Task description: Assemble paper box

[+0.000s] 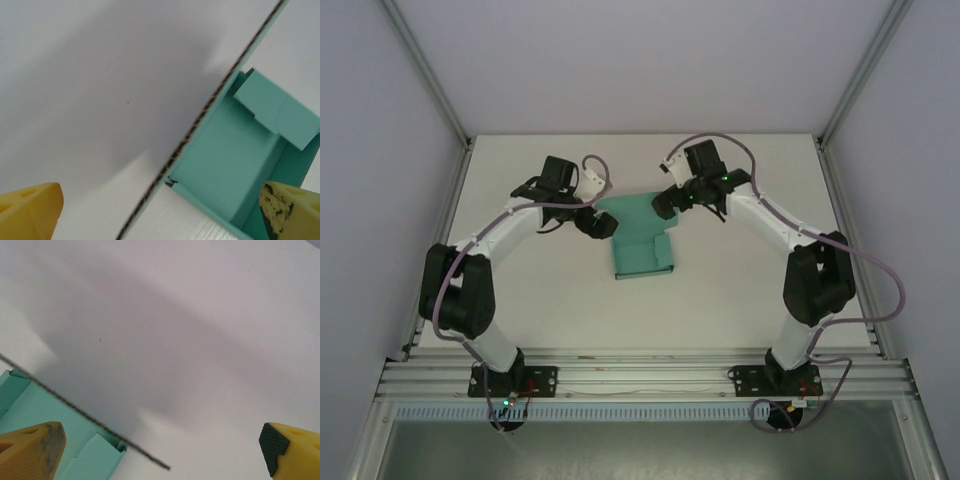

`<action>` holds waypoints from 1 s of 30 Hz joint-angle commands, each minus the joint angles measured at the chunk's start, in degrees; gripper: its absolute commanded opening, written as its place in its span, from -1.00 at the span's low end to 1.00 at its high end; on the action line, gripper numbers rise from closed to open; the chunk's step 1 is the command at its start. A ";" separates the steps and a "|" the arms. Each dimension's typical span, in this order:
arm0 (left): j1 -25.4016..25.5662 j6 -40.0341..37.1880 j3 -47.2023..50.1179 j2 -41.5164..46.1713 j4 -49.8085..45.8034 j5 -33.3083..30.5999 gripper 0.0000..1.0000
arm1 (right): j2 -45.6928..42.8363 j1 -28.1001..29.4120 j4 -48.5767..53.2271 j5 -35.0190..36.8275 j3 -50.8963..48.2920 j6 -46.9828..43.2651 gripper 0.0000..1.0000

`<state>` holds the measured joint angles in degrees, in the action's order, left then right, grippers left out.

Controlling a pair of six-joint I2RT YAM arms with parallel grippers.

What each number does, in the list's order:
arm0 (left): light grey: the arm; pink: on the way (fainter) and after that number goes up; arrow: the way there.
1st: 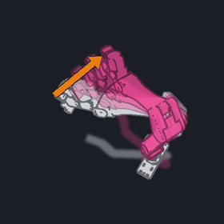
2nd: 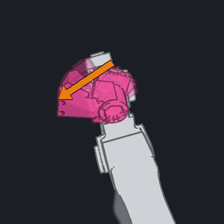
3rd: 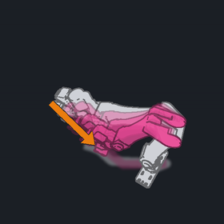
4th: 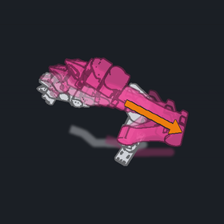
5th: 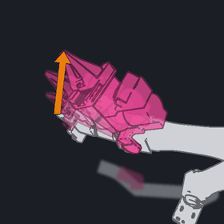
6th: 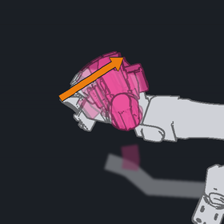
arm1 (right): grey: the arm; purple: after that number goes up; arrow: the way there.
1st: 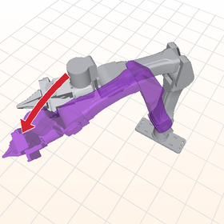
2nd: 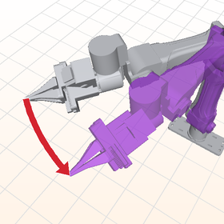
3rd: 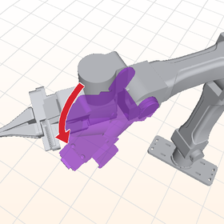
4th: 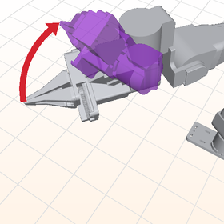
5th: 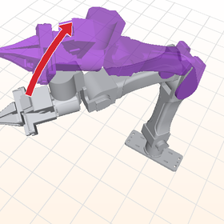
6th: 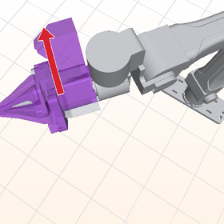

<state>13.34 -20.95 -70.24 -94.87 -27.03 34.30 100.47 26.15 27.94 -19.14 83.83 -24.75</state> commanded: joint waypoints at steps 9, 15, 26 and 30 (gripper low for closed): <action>-0.34 10.69 10.90 8.58 8.38 -6.96 1.00 | -13.10 0.26 -6.95 -1.69 -23.25 29.67 0.72; -0.31 23.60 21.60 16.40 14.90 -11.59 1.00 | -7.81 0.22 -11.62 -7.43 -26.23 36.32 0.33; 3.18 34.93 32.49 15.05 25.27 -8.13 0.30 | -2.22 0.91 -16.85 -13.30 -26.77 39.64 -0.03; 5.93 37.25 32.78 11.09 30.27 -7.84 0.01 | 0.00 2.28 -16.97 -13.34 -26.39 40.22 -0.14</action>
<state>17.89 12.78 -37.54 -81.80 -3.55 25.54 98.59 27.42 12.10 -31.48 57.67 14.20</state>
